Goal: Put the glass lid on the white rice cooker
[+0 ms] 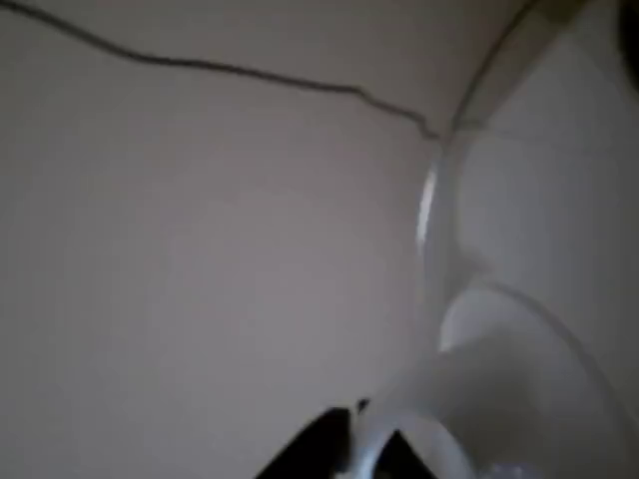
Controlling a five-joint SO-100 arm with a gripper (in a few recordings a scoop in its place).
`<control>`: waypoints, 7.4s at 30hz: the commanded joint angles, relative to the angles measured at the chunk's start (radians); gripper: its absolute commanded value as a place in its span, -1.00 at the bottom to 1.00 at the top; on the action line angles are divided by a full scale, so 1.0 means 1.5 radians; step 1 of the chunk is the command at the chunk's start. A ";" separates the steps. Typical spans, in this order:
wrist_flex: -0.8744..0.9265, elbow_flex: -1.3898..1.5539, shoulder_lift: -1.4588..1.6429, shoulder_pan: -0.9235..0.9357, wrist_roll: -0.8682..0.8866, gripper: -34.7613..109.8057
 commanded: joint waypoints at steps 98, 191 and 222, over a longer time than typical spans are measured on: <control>0.036 -0.115 0.138 -0.542 0.053 -0.52; 0.851 0.668 0.933 -0.333 -0.114 -0.52; 0.842 0.682 0.933 -0.345 -0.116 -0.52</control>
